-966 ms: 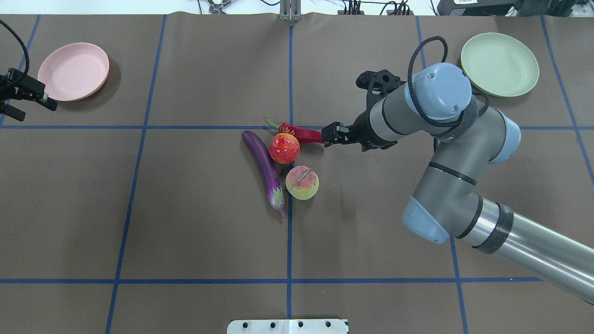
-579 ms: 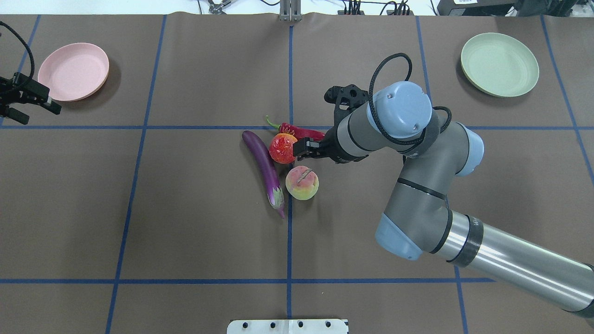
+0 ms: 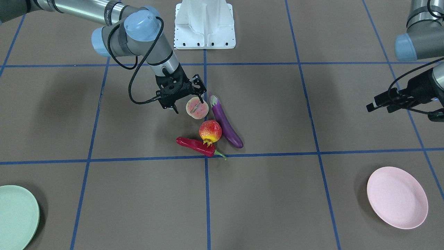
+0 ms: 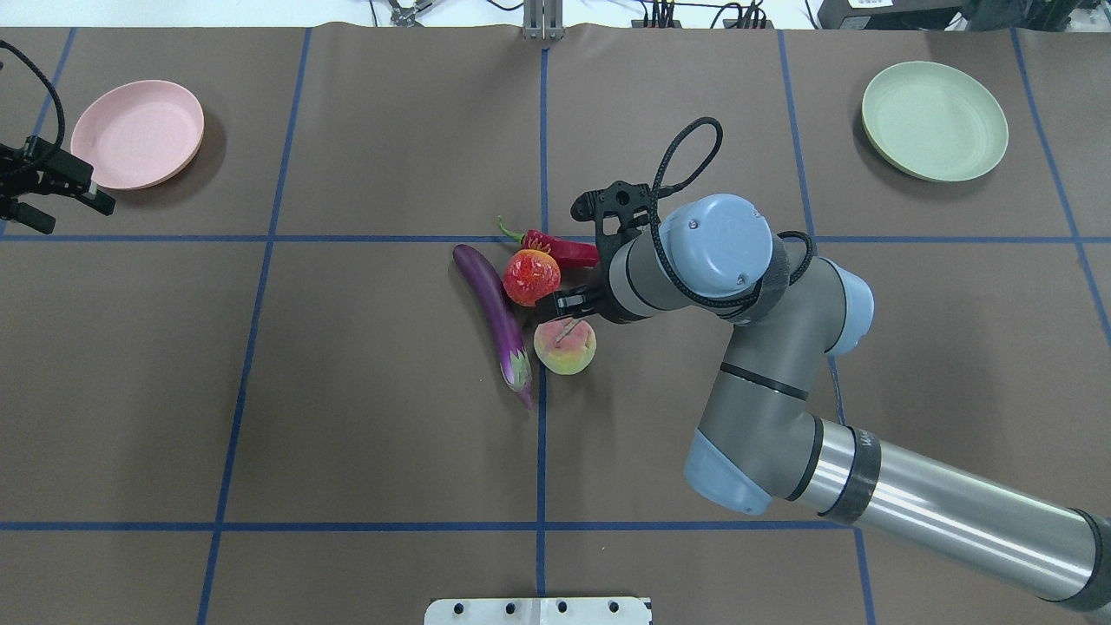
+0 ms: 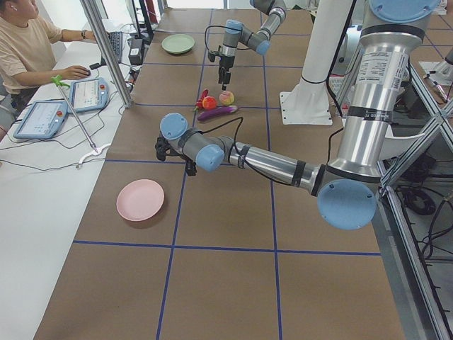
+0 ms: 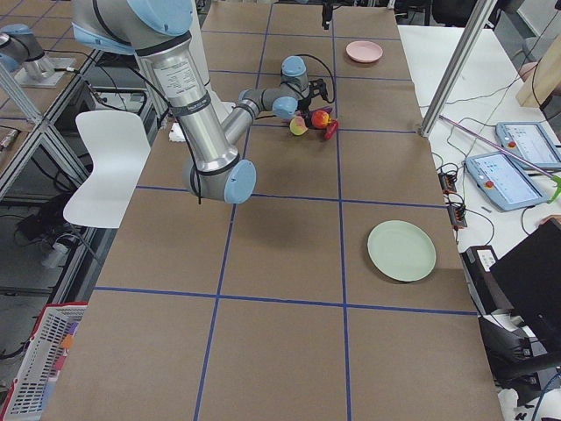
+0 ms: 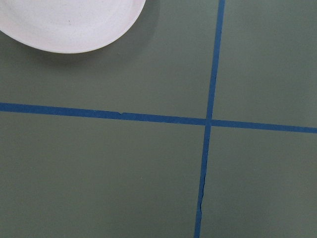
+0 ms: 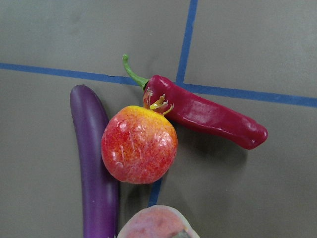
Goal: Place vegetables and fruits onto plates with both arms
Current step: 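Reach the right gripper down to the pink-yellow peach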
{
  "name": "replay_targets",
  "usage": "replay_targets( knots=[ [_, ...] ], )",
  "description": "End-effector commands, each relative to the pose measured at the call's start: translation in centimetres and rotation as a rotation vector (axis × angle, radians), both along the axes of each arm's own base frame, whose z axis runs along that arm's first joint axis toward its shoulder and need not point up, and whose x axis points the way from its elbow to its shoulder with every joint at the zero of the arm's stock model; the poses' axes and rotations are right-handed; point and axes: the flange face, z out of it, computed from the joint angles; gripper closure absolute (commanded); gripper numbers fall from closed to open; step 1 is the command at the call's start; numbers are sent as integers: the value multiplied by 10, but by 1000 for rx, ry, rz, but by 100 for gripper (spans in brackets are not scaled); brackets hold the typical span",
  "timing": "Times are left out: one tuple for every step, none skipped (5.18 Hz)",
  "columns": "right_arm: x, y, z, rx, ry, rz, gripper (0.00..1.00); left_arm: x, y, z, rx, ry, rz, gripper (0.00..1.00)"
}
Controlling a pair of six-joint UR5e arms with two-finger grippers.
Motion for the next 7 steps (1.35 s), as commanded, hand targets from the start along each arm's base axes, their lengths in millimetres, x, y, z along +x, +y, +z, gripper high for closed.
replay_targets(
  knots=[
    [-30,15,14,71,-23,0,1,0,1,1,-2,-2,-1,0],
    [-35,14,17,74,-30,1,1,-1,1,1,-1,-3,-2,0],
    [-39,11,15,73,-29,3,1,-1,1,-1,0,-2,-3,0],
    [-41,11,17,70,-23,3,1,-1,1,-1,0,-2,-3,0],
    [-42,11,19,71,-18,6,1,-1,1,0,-1,-2,-3,0],
    [-43,12,21,70,-14,6,1,-1,2,0,-1,-2,-3,0],
    [-45,16,20,71,-19,1,1,-1,1,0,-4,-2,-4,0]
  ],
)
